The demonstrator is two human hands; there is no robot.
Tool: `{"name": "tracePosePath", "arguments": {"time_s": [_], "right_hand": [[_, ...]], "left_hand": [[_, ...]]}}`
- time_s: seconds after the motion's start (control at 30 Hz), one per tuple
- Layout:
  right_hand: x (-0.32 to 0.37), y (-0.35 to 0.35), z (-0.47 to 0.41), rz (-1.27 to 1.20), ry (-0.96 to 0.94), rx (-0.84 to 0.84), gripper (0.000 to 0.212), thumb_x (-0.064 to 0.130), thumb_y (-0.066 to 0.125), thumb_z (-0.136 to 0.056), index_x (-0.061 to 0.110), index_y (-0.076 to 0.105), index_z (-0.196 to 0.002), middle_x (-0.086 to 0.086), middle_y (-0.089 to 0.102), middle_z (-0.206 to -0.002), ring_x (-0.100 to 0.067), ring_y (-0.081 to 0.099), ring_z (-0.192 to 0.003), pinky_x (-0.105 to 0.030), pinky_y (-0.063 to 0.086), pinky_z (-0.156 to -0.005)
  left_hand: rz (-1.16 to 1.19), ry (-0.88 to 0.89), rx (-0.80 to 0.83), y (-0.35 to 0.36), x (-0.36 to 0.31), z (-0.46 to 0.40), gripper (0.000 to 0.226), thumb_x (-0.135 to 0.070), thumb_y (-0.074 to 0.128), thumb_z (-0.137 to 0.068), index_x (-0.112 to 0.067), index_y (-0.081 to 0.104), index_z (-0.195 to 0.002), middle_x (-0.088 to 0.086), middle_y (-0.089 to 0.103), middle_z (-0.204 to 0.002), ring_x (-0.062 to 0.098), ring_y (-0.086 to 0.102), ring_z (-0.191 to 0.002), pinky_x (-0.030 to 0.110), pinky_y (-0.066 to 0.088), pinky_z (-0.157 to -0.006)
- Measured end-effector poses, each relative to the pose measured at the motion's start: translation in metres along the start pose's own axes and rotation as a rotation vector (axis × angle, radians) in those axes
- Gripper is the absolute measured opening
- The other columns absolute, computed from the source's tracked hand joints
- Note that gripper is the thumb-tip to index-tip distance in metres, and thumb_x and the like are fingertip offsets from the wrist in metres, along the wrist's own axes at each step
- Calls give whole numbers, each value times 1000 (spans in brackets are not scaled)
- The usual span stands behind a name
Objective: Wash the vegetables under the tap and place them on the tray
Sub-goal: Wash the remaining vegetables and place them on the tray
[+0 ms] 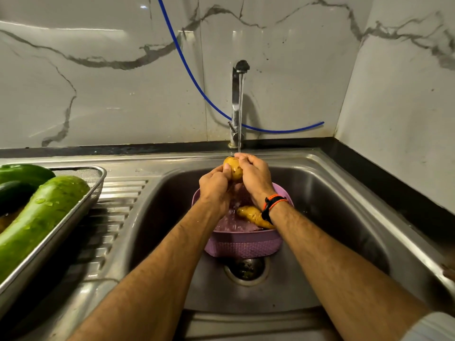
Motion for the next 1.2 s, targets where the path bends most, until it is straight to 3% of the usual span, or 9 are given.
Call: {"name": "tracePosePath", "arguments": {"time_s": [0.17, 0.3, 0.47, 0.63, 0.77, 0.9, 1.03, 1.1, 1.2], "right_hand": [[-1, 2, 3, 46, 5, 23, 34, 36, 43, -103, 20, 66, -121, -5, 66, -118, -23, 60, -109, -47, 50, -98], [-1, 9, 6, 103, 19, 71, 46, 48, 33, -104, 20, 59, -130, -8, 64, -123, -24, 60, -112, -38, 49, -96], [-9, 0, 4, 178, 87, 46, 49, 46, 28, -105, 17, 57, -132, -13, 62, -126, -30, 57, -117, -44, 45, -103], [8, 8, 9, 81, -85, 51, 41, 33, 31, -107, 22, 49, -142, -6, 52, -143, -23, 49, -129, -41, 41, -109], [13, 9, 11, 77, -140, -9, 36, 24, 37, -105, 19, 59, -134, -4, 58, -136, -18, 52, -126, -37, 42, -108], [5, -2, 2, 20, -87, 21, 31, 26, 43, -102, 20, 70, -117, -2, 68, -116, -19, 61, -111, -38, 51, -97], [12, 11, 9, 27, -147, 13, 36, 26, 39, -105, 20, 59, -134, -3, 58, -138, -18, 53, -126, -37, 44, -107], [13, 9, 8, 35, -117, -4, 34, 22, 41, -102, 21, 64, -128, -1, 62, -132, -17, 56, -121, -38, 45, -106], [6, -6, 1, 1, -49, 2, 25, 24, 48, -97, 26, 72, -102, 5, 72, -103, -16, 64, -104, -43, 51, -98]], "left_hand": [[-40, 48, 23, 0, 0, -1, 28, -7, 57, -98, -6, 64, -125, 11, 71, -101, 21, 69, -93, 39, 58, -88], [-56, 120, 34, 0, -4, -1, 34, -1, 64, -92, -10, 65, -125, 10, 73, -103, 26, 71, -101, 43, 59, -90], [-165, 107, 120, 2, -2, -1, 40, -2, 60, -95, -9, 60, -134, 13, 69, -118, 27, 68, -108, 49, 55, -96], [-22, 74, 12, 3, 1, -2, 39, 1, 64, -91, -11, 64, -129, 15, 71, -113, 28, 69, -105, 49, 56, -93], [-2, -9, 25, 4, 2, 3, 25, -3, 61, -95, -13, 70, -116, 6, 74, -88, 18, 70, -87, 32, 61, -69], [2, -65, 117, 7, 5, 1, 29, -1, 56, -96, -13, 70, -119, 12, 73, -108, 23, 69, -103, 31, 59, -62], [60, 9, 4, 4, 0, -1, 30, -1, 60, -94, -11, 70, -120, 5, 74, -78, 14, 63, -65, 20, 47, -43], [66, -34, 60, 4, 0, -1, 30, 2, 57, -95, -11, 70, -119, 10, 74, -88, 18, 66, -77, 21, 49, -44], [43, -105, 193, 11, 7, 0, 30, 7, 51, -95, -14, 71, -106, 16, 70, -109, 27, 66, -105, 32, 60, -60]]}}
Point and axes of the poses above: each hand's wrist, its own z-axis away from the middle knuckle, its own y-axis out of the palm, x = y × z, the point moved 7 cm from there along -z, towards the middle knuckle
